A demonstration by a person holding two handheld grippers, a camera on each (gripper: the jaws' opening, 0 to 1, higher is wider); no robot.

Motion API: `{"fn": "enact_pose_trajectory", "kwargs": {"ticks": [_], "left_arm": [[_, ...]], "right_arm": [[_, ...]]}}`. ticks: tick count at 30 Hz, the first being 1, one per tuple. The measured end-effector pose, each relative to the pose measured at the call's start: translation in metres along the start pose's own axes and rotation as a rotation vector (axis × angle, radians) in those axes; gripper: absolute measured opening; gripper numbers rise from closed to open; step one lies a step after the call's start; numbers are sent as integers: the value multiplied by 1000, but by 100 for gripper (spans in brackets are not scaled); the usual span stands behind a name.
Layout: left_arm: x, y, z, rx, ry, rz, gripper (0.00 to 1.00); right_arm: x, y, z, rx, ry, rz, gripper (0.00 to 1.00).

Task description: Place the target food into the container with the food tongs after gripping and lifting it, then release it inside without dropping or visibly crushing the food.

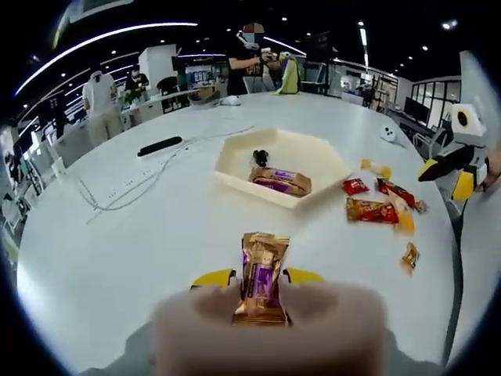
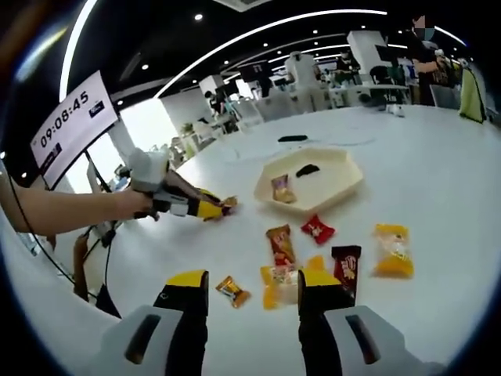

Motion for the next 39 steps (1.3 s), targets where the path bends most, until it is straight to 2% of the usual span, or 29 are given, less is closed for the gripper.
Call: {"fn": "enact_pose_trajectory", "kwargs": {"ticks": [6,13,20,22,23,25,30,35,39], "left_arm": [[-1,0,-1,-15,32,20,22],[-4,1,-4,-52,83,72,22],[-3,1,-4,-70,124,86,20],[-2,1,-3,-63,225,98,19],[-1,1,-2,-67,344,97,19],[1,1,-2,-83,332,96,18],[-6,-2,-1,-78,304,100,18],[-8,-2,1,-79,311,90,18],[-15,3,7,-106,316,82,18]], "right_arm": [[0,-2,-2,3,-9,1,45],[-1,-3,-2,3,-16,3,45],[-1,-1,-4,0,-25,6,44],[-1,1,-5,-5,-30,5,44],[-2,1,-5,-8,-32,4,44],[-2,3,-5,-15,-37,0,43],[-5,5,-5,-26,-51,-7,43],[-6,6,-4,-32,-64,-8,43],[-4,5,-3,-34,-65,-2,43]]}}
Point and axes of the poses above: the point that each gripper's makers call its tool centre point, and the gripper's own axes: y roughly backward along the fingers, x roughly to its left, z roughly out of its top, the point moved 8 cm from there along y, roughly backward along the fingers, and after that the axes turned 8 degrees about x, right-handed, at the moved point
